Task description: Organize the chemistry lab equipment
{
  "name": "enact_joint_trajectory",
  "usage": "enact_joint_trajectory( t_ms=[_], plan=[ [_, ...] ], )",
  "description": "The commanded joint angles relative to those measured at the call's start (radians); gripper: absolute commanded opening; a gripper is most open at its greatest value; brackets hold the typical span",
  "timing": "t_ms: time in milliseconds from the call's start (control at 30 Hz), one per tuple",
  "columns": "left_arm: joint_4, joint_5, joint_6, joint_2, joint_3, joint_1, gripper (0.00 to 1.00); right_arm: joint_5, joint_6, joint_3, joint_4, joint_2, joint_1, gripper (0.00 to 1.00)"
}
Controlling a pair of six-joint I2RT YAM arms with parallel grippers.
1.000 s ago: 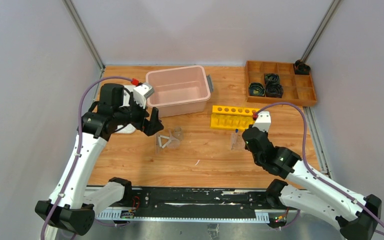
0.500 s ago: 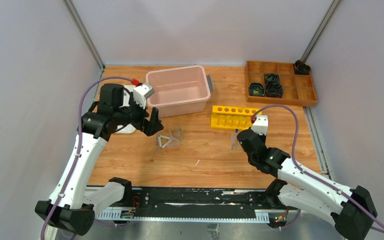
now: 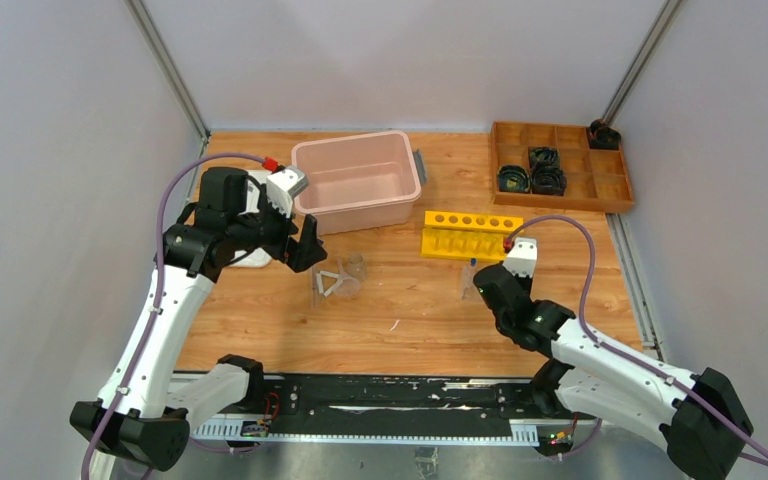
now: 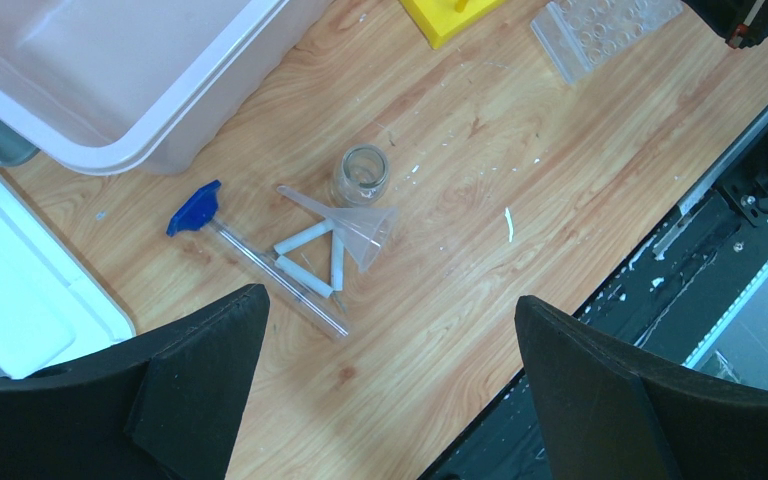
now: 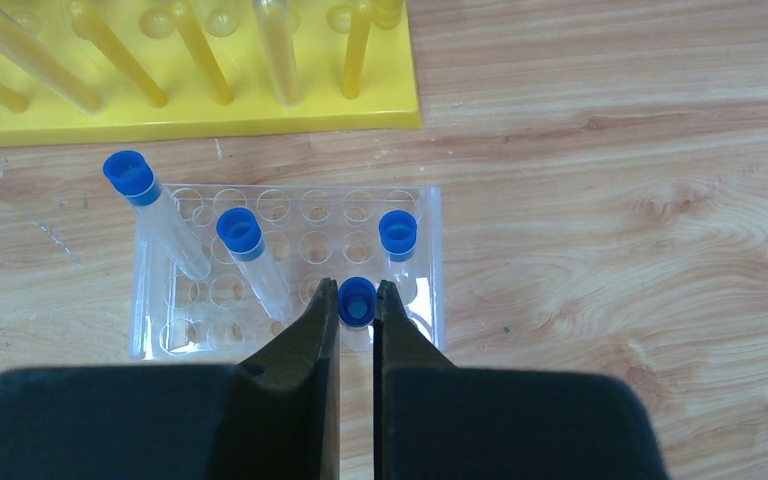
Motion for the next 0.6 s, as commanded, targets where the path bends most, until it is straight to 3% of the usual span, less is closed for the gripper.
enact_joint_trajectory(
  t_ms=[0,167,333,500,567],
  plan=[
    [0.002,-0.007,0.008,-0.012,0.01,-0.002,1.0,0.021,0.034,-0.03,0.028,-0.009,-0.014,0.0],
    [0.001,-0.013,0.004,-0.011,0.018,-0.002,1.0,0.013,0.045,-0.031,0.023,-0.015,-0.014,0.02],
    [0.002,-0.027,0.01,-0.009,0.031,-0.002,1.0,0.002,0.094,0.006,-0.066,-0.03,-0.014,0.27],
    [0.0,-0.029,0.008,-0.004,0.037,-0.003,1.0,-0.014,0.077,0.061,-0.12,-0.109,-0.014,0.35],
    [0.0,-0.029,0.006,-0.003,0.039,-0.002,1.0,-0.029,0.047,0.09,-0.119,-0.147,-0.014,0.45]
  ],
)
